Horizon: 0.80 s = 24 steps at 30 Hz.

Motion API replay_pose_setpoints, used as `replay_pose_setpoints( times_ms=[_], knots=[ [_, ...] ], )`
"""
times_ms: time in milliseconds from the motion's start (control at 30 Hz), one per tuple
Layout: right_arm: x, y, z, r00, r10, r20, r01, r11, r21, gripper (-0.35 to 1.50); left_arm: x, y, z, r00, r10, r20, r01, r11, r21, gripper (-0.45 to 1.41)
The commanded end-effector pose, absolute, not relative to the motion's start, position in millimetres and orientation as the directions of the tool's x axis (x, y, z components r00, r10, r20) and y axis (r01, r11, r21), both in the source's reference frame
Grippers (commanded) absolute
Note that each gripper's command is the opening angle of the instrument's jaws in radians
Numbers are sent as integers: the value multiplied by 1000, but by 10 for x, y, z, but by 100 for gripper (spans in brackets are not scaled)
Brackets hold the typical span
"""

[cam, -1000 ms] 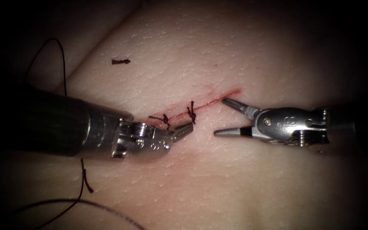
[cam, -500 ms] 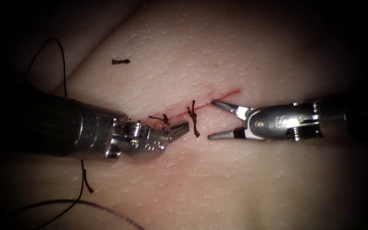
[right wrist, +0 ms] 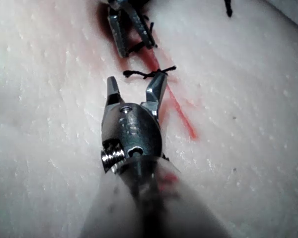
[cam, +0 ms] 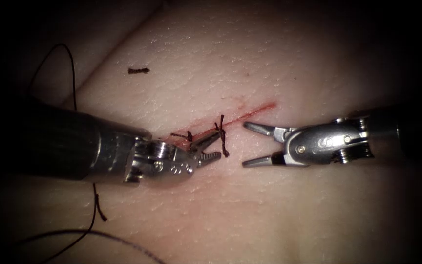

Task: Wound Closure

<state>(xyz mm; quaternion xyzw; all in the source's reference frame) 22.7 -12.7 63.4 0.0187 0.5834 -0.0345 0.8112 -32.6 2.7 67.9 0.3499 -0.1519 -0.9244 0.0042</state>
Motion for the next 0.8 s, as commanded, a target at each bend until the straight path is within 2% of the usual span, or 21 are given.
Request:
replay_pose_setpoints(
  times_ms=[33,233,533,800],
  knots=[
    [231,-134,638,316,-29,-948,78,997,-4,143,-332,21,685,-751,-123,-649,-90,-954,285,54],
    [230,-135,637,316,-23,-949,77,997,2,145,-341,8,691,-745,-171,-645,-45,-951,305,56],
    [230,-137,638,314,-7,-950,68,998,15,145,-351,13,702,-743,-210,-636,-15,-944,330,39],
    [230,-139,639,314,3,-949,66,998,25,143,-350,17,713,-741,-216,-636,-13,-942,335,39]
  ],
)
